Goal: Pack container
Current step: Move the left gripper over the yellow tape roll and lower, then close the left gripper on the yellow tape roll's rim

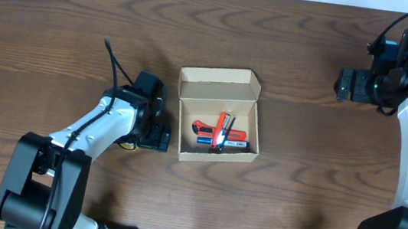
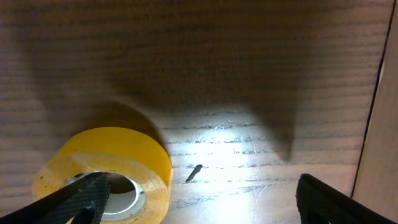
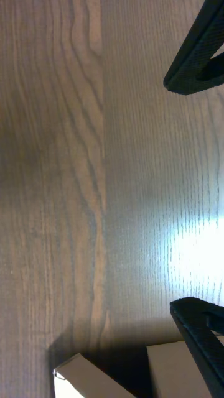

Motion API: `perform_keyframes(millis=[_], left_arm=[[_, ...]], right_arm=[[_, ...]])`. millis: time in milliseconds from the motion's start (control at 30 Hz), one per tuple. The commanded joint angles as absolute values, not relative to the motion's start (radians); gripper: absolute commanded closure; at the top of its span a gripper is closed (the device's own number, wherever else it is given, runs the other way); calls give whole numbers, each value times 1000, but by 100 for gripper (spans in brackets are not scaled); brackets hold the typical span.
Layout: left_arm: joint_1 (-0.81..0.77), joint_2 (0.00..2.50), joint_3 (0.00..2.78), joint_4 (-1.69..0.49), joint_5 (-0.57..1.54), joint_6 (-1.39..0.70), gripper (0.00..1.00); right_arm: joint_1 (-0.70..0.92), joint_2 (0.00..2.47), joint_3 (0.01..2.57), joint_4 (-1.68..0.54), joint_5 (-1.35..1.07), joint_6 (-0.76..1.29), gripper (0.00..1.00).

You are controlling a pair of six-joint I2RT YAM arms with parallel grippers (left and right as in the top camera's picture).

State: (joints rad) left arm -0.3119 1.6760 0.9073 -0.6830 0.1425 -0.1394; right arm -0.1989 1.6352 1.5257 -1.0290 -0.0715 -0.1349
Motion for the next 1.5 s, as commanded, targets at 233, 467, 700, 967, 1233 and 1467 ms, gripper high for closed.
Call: perform_keyframes(millis=[233,467,700,967,1233,1467], left_arm=[[-315,1680,900,-669,130,-165,56],[-315,1680,900,-701,120,-165,62],[-315,1680,900,-701,80,-161,64],[-315,1680,899,-682,-16,-157,53],[-315,1680,898,-670,-19,-157,52],[-315,1680,865,-629,-15,-157,51]], right_arm=[[-201,1637,1534,-1029,-79,-140,1],[-201,1636,1534,-1029,-79,-140,1],[-201,1636,1534,-1030,-79,-140,1],[-201,1629,1534,-1032,-79,-140,1],[-201,1627,1534,-1032,-79,-140,1],[-201,1627,1534,-1032,-79,-140,1]])
